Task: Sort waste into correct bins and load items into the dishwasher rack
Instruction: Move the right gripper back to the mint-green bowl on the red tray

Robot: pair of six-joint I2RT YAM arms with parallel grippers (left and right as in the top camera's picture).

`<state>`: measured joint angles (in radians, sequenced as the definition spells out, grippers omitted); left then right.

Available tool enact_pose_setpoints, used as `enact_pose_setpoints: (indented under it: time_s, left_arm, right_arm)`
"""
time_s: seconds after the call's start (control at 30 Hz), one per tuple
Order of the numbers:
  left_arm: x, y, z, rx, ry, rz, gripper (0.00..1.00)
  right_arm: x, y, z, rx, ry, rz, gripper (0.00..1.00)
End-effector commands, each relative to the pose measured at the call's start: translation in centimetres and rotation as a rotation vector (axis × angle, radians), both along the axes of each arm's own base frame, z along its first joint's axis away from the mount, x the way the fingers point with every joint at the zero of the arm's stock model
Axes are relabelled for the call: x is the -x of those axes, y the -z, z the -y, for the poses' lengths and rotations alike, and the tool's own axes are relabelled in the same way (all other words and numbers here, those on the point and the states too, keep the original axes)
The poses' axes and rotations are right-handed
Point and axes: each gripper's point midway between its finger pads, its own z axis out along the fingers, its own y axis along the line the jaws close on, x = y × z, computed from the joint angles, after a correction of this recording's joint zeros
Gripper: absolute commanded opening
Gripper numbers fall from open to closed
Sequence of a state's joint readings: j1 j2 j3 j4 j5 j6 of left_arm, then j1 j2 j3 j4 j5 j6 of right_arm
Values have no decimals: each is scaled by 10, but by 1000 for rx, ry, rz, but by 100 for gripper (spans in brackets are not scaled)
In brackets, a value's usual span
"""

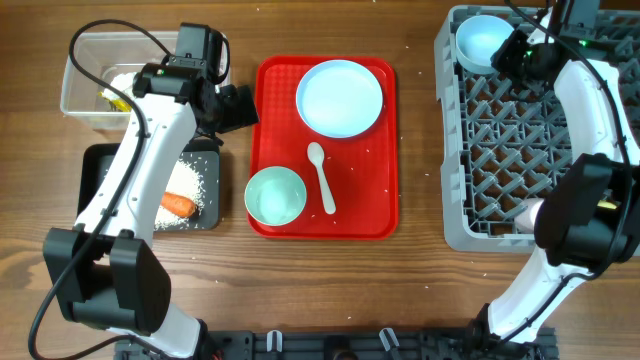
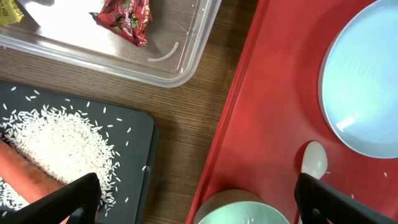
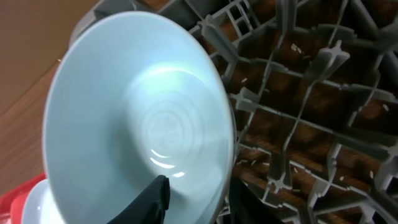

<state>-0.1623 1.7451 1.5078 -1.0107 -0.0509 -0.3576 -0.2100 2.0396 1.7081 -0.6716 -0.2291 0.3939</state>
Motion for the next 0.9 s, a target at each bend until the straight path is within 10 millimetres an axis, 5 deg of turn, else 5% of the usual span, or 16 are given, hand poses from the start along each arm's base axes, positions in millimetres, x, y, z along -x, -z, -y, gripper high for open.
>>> enact_pose_setpoints:
  time_s: [0.0, 0.07, 0.27, 0.37, 0.5, 0.6, 0.87]
  left_arm:
    - [1, 6, 0, 3, -2, -16, 100]
    - [1, 6, 0, 3, -2, -16, 100]
    - [1, 6, 0, 3, -2, -16, 100]
    - [1, 6, 0, 3, -2, -16, 100]
    - [1, 6, 0, 3, -2, -17, 100]
    - [1, 6, 0, 3, -2, -16, 100]
    - [1, 6, 0, 3, -2, -16, 100]
  right_arm:
    - [-2, 15, -4, -26, -5, -22, 19]
    - [-3, 15, -3, -16, -3, -18, 4]
    - [-1, -3, 2, 33, -17, 12, 4]
    - [7, -44, 19, 157, 24, 68, 4]
    - [42, -97, 57, 436, 178, 53, 4]
    - [73, -108, 76, 727, 297, -79, 4]
    - [43, -126, 25, 1124, 209, -65, 4]
